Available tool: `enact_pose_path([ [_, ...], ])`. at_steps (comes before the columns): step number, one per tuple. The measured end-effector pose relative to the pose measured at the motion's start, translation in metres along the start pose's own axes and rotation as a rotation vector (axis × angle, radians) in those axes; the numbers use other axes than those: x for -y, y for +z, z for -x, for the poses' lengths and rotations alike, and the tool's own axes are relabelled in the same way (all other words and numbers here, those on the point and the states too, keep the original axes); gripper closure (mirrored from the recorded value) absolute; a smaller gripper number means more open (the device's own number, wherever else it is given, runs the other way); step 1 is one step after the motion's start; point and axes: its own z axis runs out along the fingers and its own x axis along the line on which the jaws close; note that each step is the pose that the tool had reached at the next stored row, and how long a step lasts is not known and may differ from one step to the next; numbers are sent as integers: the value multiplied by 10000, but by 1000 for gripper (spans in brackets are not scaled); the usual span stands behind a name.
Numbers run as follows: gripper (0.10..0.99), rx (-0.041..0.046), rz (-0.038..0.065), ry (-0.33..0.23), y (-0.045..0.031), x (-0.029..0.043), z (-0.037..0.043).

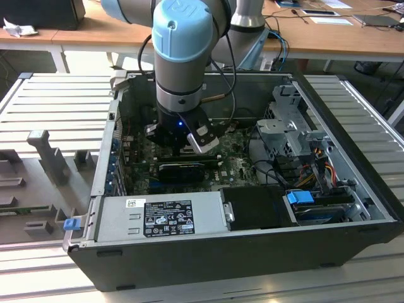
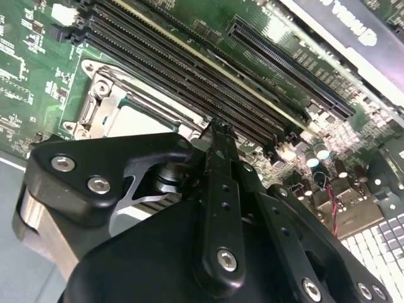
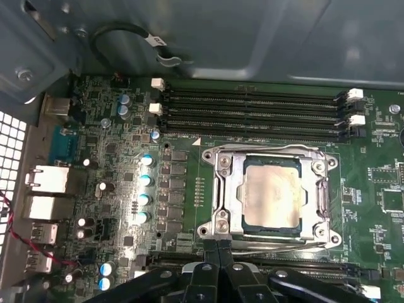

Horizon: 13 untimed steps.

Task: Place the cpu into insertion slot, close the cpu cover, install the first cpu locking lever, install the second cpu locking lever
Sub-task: 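Install the second cpu locking lever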

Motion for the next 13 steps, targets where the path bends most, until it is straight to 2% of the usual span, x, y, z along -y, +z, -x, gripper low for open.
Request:
enact_pose_path([
  [2, 980, 7, 121, 0, 46, 9, -16],
  [5, 980, 19, 330, -8, 74, 14, -40],
  [11, 980, 49, 815, -15, 146, 27, -51],
  [13, 980, 49, 852, -15, 147, 27, -59],
])
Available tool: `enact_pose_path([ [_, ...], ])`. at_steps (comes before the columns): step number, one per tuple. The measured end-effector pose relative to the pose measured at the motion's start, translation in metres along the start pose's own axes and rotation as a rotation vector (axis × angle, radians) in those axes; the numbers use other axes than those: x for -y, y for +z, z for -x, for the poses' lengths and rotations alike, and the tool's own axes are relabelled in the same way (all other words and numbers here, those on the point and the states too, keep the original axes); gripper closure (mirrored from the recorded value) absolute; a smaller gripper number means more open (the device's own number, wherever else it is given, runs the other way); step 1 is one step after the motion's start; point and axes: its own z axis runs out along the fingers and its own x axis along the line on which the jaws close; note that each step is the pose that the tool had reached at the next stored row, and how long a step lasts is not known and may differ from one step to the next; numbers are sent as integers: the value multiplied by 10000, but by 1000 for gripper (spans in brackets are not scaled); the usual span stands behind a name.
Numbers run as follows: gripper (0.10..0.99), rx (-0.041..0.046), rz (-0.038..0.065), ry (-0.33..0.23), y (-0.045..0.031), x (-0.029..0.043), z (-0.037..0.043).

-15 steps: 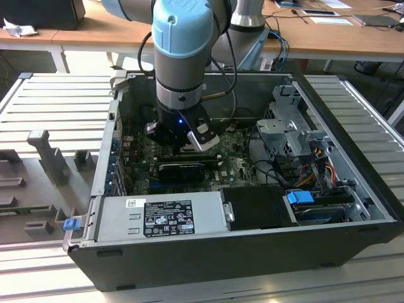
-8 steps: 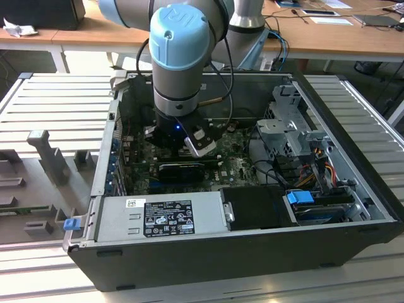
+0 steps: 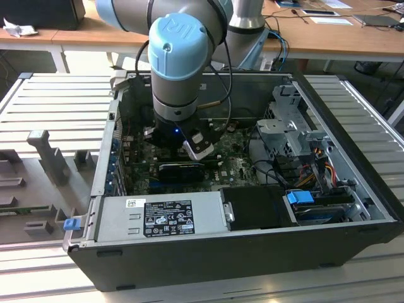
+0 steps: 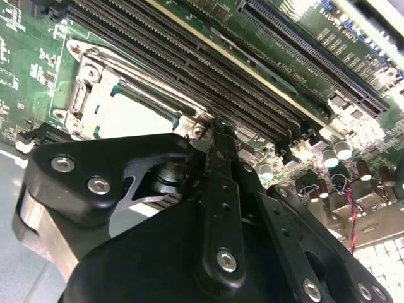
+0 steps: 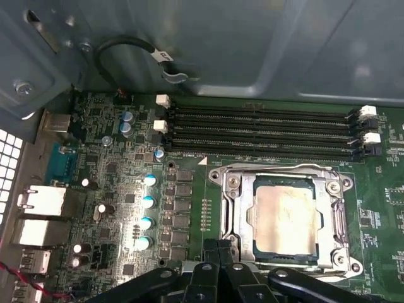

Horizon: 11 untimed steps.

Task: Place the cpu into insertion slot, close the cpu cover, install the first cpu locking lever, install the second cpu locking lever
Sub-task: 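Install the second cpu locking lever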

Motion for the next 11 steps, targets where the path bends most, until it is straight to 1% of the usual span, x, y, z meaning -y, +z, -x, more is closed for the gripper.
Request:
enact_pose_path([
  [1, 980, -1, 4, -1, -14, -4, -1],
  [5, 980, 0, 5, 1, -203, -61, -2],
  [7, 980, -2, 5, 2, -283, -85, -2],
  [9, 980, -2, 6, 2, -313, -94, -2],
  [11, 980, -1, 6, 1, -316, -95, -2],
])
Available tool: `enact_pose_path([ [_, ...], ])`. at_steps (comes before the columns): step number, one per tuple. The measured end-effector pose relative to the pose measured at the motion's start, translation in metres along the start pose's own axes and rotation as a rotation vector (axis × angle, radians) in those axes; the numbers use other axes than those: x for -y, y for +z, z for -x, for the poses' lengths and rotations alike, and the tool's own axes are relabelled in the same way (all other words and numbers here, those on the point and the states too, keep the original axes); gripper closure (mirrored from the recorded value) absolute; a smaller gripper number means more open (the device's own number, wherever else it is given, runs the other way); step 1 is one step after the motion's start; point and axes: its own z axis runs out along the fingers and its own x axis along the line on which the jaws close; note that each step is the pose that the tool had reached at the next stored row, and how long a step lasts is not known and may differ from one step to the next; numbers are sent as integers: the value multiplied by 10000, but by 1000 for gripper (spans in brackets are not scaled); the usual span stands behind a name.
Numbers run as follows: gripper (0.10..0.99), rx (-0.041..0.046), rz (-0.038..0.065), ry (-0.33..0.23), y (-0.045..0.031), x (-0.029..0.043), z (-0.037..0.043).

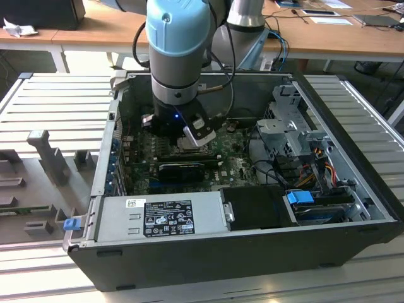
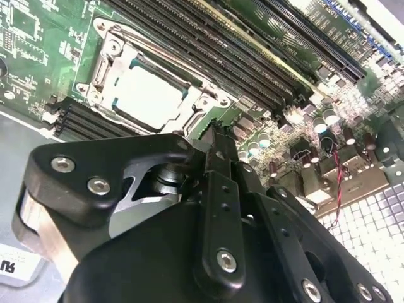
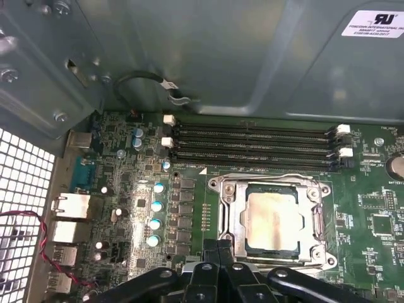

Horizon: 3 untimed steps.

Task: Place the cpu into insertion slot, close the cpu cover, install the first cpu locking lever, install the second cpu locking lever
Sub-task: 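Install the second cpu locking lever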

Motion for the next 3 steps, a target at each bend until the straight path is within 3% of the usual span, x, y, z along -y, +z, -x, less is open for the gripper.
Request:
enact_pose_path([
  [3, 980, -1, -7, 0, -1, 0, 0],
])
